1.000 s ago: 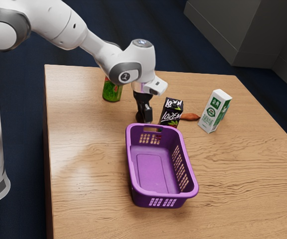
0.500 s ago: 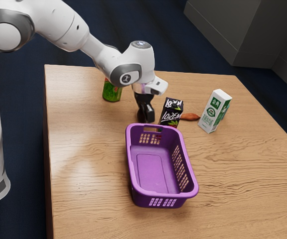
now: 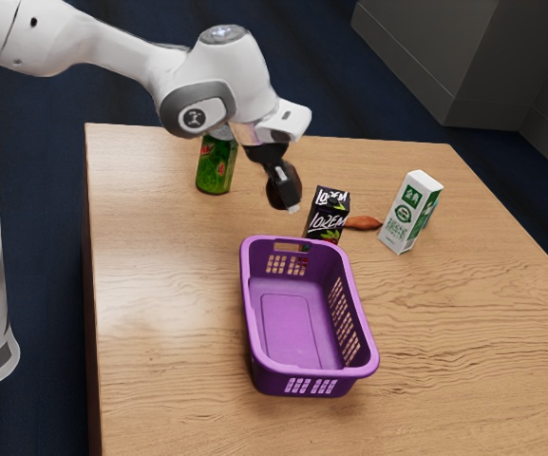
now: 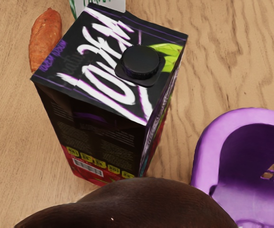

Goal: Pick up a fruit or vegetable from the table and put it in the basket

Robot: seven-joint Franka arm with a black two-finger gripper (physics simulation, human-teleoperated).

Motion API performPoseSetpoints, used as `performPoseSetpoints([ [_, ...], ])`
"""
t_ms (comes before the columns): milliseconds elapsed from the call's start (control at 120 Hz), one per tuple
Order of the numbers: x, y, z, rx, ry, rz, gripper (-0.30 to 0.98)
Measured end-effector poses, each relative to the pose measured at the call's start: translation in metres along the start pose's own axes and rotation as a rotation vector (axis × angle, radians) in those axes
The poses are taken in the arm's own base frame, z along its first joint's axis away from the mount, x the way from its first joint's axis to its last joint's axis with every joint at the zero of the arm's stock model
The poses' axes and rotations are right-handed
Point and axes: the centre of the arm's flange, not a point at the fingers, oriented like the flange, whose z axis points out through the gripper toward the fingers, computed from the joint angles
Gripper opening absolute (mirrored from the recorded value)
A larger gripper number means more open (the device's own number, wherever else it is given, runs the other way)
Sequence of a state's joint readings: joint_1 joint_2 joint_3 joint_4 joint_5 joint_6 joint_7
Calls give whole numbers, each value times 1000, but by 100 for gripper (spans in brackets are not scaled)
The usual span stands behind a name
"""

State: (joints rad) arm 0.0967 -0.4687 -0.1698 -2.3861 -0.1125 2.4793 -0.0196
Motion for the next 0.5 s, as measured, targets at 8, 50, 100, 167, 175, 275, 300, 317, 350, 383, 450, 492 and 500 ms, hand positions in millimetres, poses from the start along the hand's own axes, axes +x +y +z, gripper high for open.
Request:
performPoseSetpoints([
  [8, 0, 6, -2, -2, 3, 7, 42],
  [50, 0, 32, -10, -12, 17, 33, 41],
  [100, -2, 63, -15, -22, 26, 64, 41],
  [167, -5, 96, -16, -33, 26, 86, 41],
  [175, -5, 99, -15, -34, 25, 86, 41],
  [275, -8, 122, -5, -44, 2, 72, 40],
  [300, -7, 125, -4, -46, 0, 65, 40],
  [317, -8, 127, -4, -47, -1, 60, 40],
  [350, -9, 133, -3, -50, -5, 57, 46],
  [383, -11, 137, -2, -53, -8, 49, 51],
  [450, -12, 140, 1, -57, -16, 26, 58],
  [492, -12, 140, 2, -59, -21, 11, 60],
  [500, -12, 140, 3, -59, -22, 8, 61],
])
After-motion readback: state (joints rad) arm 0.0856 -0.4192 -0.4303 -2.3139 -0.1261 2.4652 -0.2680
